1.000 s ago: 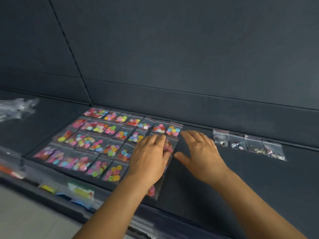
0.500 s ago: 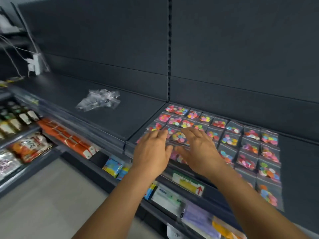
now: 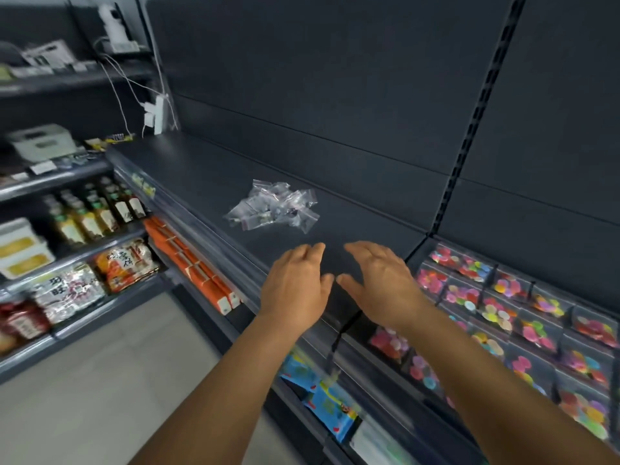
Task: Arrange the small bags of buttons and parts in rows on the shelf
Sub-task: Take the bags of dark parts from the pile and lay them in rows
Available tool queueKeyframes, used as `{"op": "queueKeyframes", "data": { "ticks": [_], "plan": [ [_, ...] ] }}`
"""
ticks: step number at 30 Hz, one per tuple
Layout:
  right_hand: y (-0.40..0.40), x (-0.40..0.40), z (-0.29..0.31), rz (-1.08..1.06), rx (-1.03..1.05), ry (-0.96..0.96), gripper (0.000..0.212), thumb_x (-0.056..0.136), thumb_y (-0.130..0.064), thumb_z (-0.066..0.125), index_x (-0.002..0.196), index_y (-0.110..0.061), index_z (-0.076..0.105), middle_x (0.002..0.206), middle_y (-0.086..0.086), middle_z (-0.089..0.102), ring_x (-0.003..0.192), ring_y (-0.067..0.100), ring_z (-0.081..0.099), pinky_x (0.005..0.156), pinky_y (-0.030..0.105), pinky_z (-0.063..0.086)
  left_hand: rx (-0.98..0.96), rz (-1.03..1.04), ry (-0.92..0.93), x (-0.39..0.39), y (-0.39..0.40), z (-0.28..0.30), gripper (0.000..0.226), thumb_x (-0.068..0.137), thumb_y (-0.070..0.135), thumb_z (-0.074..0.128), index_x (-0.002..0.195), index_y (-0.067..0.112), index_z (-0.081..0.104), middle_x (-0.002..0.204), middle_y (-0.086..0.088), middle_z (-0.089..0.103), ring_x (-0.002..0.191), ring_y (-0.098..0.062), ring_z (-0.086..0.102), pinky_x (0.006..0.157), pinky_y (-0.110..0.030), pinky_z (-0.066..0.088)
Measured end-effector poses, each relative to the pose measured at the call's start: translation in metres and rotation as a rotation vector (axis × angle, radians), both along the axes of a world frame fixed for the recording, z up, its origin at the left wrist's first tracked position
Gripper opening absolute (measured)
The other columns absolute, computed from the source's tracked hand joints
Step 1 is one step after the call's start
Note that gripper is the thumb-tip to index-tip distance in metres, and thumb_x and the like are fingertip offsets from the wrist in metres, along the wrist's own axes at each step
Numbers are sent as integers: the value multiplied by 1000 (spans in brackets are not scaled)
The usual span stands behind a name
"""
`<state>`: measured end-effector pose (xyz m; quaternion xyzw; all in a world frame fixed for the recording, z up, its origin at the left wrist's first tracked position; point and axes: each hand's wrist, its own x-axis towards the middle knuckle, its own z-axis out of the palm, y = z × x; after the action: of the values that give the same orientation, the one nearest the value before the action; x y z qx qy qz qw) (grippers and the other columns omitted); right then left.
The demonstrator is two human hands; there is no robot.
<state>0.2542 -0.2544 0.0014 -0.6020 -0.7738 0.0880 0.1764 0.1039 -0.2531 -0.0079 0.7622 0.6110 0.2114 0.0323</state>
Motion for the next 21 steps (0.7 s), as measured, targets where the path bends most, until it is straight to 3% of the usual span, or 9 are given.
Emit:
{"op": "queueKeyframes", "data": {
  "ticks": [9, 16, 18, 21],
  "plan": [
    [111, -40, -15, 61, -106, 21, 58, 95, -39, 46, 146, -20, 27, 153, -1, 28, 141, 19, 23, 116, 39, 20, -60, 108, 31, -50, 106, -16, 58, 95, 34, 50, 145, 14, 29, 147, -6, 38, 136, -23, 32, 112, -36, 28],
    [159, -67, -39, 77, -284, -70, 69, 97, -42, 37, 149, -31, -6, 159, -9, -7, 145, 19, 5, 116, 43, 10, -222, 93, 102, -81, 157, -43, 61, 99, 37, 36, 149, 12, 14, 158, -5, 12, 145, -22, 5, 117, -41, 15],
    [164, -70, -45, 63, -293, -127, 63, 98, -43, 33, 150, -29, 1, 159, -8, -5, 145, 16, 3, 116, 42, 7, -247, 30, 99, -87, 165, -47, 58, 99, 36, 34, 149, 12, 17, 158, -3, 9, 145, -20, 5, 117, -42, 16],
    [160, -72, -45, 1, -267, -55, 49, 98, -40, 36, 145, -26, 28, 157, -6, 12, 144, 17, 14, 116, 39, 14, -203, -98, 16, -94, 166, -47, 46, 98, 31, 40, 140, 13, 40, 153, 2, 25, 140, -17, 22, 113, -34, 23]
  ]
}}
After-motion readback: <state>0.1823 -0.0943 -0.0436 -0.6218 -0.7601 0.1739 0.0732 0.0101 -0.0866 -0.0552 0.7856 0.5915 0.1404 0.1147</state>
